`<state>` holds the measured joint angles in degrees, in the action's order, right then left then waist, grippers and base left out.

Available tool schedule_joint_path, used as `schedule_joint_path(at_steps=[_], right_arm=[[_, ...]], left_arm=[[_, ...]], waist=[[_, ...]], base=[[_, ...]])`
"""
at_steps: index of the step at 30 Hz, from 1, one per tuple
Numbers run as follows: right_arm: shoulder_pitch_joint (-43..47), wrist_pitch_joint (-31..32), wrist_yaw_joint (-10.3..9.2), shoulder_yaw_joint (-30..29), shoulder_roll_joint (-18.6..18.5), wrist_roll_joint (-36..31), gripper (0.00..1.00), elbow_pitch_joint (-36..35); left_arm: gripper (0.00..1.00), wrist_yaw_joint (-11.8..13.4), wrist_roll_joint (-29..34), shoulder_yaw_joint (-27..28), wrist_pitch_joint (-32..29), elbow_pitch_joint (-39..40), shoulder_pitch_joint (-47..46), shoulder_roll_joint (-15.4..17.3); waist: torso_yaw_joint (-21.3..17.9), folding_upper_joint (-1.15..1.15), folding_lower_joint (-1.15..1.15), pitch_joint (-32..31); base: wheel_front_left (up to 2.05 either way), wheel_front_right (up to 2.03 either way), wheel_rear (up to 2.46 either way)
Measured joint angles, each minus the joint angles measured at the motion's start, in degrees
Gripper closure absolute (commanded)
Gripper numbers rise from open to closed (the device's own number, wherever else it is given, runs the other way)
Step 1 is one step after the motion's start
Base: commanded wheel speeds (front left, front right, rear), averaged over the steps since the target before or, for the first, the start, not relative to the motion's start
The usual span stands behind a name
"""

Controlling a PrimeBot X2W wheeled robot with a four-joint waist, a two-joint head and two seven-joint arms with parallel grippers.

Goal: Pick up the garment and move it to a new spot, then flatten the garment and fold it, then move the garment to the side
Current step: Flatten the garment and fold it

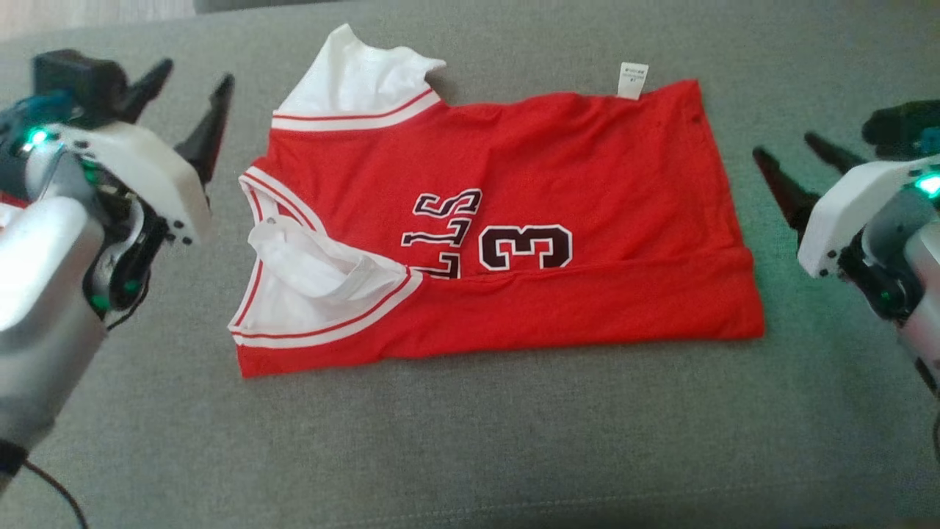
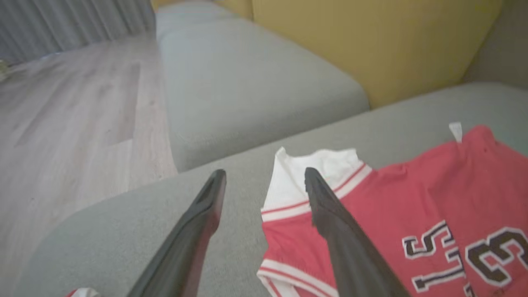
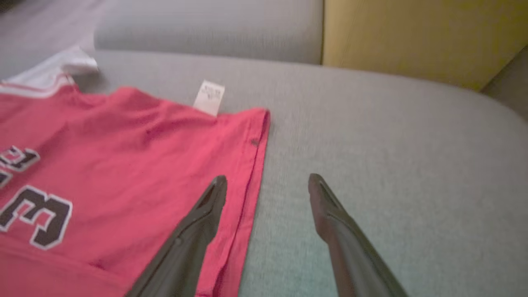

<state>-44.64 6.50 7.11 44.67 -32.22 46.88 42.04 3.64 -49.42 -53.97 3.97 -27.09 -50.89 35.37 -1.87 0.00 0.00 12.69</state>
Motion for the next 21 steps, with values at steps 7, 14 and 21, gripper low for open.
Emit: schedule_joint_path(at_steps=[7, 14, 21], right_arm=[[3.4, -17.3, 0.00, -10.0, 3.5, -4.0, 0.00, 2.3], [13.7, -20.7, -0.01, -22.7, 9.8, -10.9, 0.00, -3.6], [29.4, -20.9, -0.01, -35.9, 18.3, -23.1, 0.00, -17.3]], left_arm=[[0.00, 6.3, -2.3, 7.5, 10.2, 2.8, 9.5, -3.0], [0.00, 10.6, 5.5, 16.7, 10.3, 17.0, 23.7, -5.9], [0.00, 11.2, 12.8, 23.3, 10.3, 22.8, 40.2, -12.4]], waist=[[0.3, 0.00, 0.00, -4.5], [0.8, 0.00, 0.00, -10.0], [1.1, 0.00, 0.00, -13.3]], base=[[0.00, 0.00, 0.00], [0.00, 0.00, 0.00], [0.00, 0.00, 0.00]])
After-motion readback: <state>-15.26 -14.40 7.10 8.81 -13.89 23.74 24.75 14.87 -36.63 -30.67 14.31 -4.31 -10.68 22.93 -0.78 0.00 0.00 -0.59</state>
